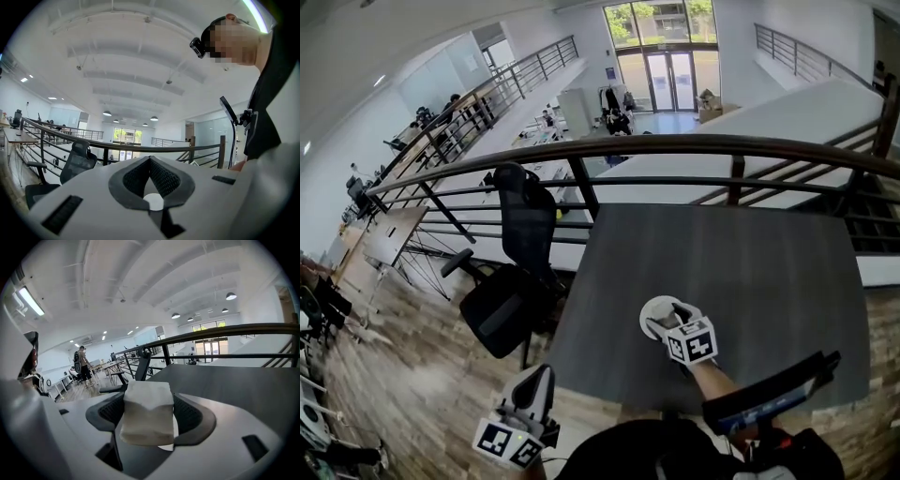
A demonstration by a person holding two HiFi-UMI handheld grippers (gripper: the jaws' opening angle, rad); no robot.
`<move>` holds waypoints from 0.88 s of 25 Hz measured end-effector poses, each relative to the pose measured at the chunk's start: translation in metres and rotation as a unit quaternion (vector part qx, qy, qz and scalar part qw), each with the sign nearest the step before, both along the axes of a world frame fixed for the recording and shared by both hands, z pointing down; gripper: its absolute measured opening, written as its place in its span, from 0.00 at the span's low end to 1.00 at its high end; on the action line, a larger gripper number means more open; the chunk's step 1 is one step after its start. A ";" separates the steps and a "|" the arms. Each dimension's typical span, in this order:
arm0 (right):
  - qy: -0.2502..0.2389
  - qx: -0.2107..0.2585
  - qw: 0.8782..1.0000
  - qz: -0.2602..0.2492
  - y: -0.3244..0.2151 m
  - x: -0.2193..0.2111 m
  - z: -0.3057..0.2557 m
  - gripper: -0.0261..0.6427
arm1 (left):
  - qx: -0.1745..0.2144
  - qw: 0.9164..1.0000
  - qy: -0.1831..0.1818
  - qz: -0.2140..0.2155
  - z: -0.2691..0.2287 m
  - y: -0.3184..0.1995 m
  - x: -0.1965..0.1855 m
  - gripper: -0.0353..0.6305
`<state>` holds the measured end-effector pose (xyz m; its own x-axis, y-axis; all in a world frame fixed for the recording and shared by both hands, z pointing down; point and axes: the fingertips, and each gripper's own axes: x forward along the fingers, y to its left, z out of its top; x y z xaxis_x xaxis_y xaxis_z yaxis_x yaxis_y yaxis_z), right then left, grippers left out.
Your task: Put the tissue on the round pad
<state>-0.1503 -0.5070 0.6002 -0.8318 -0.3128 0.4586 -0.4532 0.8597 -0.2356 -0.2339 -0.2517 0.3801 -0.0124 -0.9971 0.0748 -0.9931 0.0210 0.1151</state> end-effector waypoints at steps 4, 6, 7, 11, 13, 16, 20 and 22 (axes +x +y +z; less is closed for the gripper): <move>0.028 -0.009 1.000 -0.008 -0.010 0.007 0.029 0.53 | -0.006 1.000 -0.001 -0.017 -0.004 -0.004 0.009 0.06; 0.042 -0.010 0.999 -0.010 -0.017 0.006 0.045 0.53 | -0.009 1.000 -0.004 -0.026 -0.003 -0.005 0.010 0.06; 0.050 -0.007 0.999 -0.011 -0.020 0.006 0.052 0.53 | -0.010 0.999 -0.005 -0.031 -0.003 -0.005 0.010 0.06; 0.080 -0.015 0.996 -0.026 -0.019 0.011 0.075 0.53 | -0.022 0.999 -0.004 -0.049 -0.003 0.000 0.012 0.06; 0.090 -0.026 0.995 -0.037 -0.016 0.012 0.085 0.53 | -0.026 0.998 -0.003 -0.059 -0.005 0.003 0.016 0.06; 0.102 -0.034 0.993 -0.046 -0.019 0.009 0.100 0.53 | -0.032 0.997 -0.002 -0.074 -0.005 0.005 0.019 0.06; 0.119 -0.042 0.991 -0.053 -0.023 0.005 0.118 0.53 | -0.042 0.995 -0.001 -0.092 -0.005 0.013 0.023 0.06; 0.127 -0.049 0.989 -0.056 -0.022 0.004 0.125 0.53 | -0.047 0.994 0.000 -0.101 -0.006 0.019 0.026 0.06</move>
